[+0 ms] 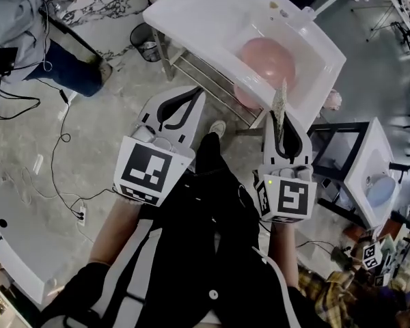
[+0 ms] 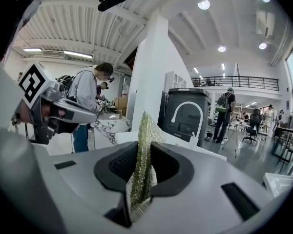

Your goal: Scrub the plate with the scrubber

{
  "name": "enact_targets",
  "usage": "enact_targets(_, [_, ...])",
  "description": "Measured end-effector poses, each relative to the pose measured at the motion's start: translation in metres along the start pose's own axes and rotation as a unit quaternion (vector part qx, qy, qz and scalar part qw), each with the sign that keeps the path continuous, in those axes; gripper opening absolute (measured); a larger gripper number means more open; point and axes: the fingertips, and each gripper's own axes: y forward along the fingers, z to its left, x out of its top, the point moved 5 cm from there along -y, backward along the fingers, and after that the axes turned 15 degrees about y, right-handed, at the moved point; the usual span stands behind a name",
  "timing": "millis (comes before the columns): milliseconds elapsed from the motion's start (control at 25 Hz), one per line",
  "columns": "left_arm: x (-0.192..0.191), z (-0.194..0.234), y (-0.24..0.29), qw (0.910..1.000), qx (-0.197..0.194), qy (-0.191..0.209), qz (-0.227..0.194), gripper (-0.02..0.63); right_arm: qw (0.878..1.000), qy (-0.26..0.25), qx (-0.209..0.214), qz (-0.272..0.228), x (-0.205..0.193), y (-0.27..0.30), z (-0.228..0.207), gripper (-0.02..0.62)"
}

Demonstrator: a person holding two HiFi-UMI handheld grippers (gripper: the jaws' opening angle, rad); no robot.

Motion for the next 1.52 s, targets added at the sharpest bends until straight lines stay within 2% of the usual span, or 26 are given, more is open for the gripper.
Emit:
enact_targets(320, [0.015, 0.015, 0.08, 0.9999, -0.016, -0.005, -0.005, 0.0, 1.0, -0.001, -0.003, 0.013, 0.017, 0.059, -0.049, 0.077])
enact_targets(600, [0.022, 0.038, 0.157, 0.9996, -0.026, -0.004, 0.007, 0.0, 1.0, 0.004, 0.001, 0.02, 0.034, 0.121, -0.099, 0.077])
enact_targets(960, [0.026, 0.051, 0.241, 0.9985, -0.044, -0.009, 0.031, 0.0, 0.999, 0.031, -0.024, 0.036, 0.039, 0.163, -0.166, 0.077])
enact_targets(1520, [0.019, 0.037, 0.295, 0.9944, -0.083, -0.026, 0.06, 0.0, 0.996, 0.058, -0.055, 0.051, 0.025, 0.171, -0.212, 0.077])
